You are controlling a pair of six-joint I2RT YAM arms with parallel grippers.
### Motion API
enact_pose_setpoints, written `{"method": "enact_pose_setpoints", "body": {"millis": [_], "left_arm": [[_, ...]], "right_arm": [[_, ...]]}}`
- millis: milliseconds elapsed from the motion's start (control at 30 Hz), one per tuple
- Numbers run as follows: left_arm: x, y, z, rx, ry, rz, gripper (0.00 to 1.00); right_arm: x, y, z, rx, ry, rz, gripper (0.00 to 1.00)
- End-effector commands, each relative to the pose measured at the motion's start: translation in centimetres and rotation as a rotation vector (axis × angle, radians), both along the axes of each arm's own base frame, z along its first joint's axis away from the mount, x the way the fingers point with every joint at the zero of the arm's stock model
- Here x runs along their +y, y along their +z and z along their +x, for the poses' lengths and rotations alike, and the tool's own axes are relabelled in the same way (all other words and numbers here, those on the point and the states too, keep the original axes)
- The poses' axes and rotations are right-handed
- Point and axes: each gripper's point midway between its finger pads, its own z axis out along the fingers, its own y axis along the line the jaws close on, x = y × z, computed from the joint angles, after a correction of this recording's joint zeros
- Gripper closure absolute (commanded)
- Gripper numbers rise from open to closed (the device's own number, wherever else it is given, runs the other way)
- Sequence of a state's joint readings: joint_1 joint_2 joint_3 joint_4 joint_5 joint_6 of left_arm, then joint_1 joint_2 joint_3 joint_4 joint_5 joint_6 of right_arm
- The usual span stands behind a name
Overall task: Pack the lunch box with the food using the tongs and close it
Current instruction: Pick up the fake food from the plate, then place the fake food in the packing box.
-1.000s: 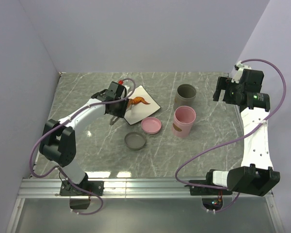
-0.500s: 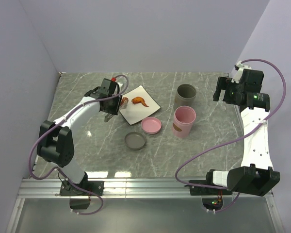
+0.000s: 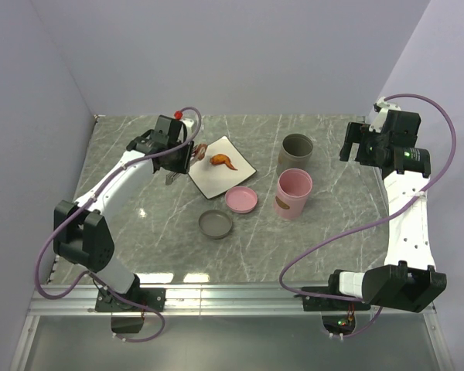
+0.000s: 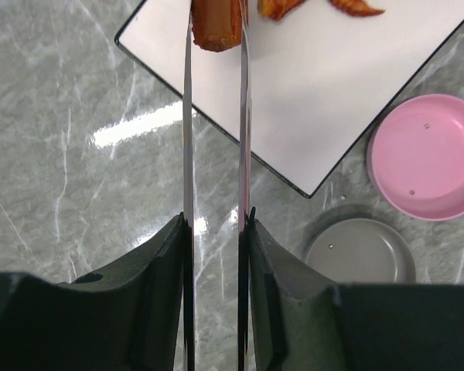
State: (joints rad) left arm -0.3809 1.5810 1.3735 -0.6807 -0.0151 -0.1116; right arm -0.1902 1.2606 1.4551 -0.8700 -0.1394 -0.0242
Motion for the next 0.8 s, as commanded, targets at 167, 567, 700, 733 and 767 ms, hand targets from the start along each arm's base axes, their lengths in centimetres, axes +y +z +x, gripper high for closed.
{"method": "enact_pose_setpoints", "body": {"millis": [167,567,700,733,767], "left_arm": [[-3.7,8.2,0.1,-0.227,-0.150,-0.076,0.85],[-13.7,15.4,-1.0,-0.370,-0.479,-0.213,0.83],[-17.1,16.5,-1.1,-0.396,-0.547,-0.254,0.82],[-18.1,16.5,-1.0,-0.396,-0.562,-0.264,0.82],[-18.5,16.5,-0.8,-0.394,-0.565,-0.269,0.82]], "right_arm": [[-0.4,1.5,0.3,-0.036,-0.003,-0.019,0.00],[-0.5,1.8,0.6,-0.041,-0.007,-0.019,0.00],[-0.7,2.0,0.7,-0.045,-0.013,-0.027,0.00],[-0.7,2.1,0.7,-0.046,-0.013,-0.027,0.00],[-0.7,2.1,0.7,-0.046,-0.014,-0.029,0.00]]}}
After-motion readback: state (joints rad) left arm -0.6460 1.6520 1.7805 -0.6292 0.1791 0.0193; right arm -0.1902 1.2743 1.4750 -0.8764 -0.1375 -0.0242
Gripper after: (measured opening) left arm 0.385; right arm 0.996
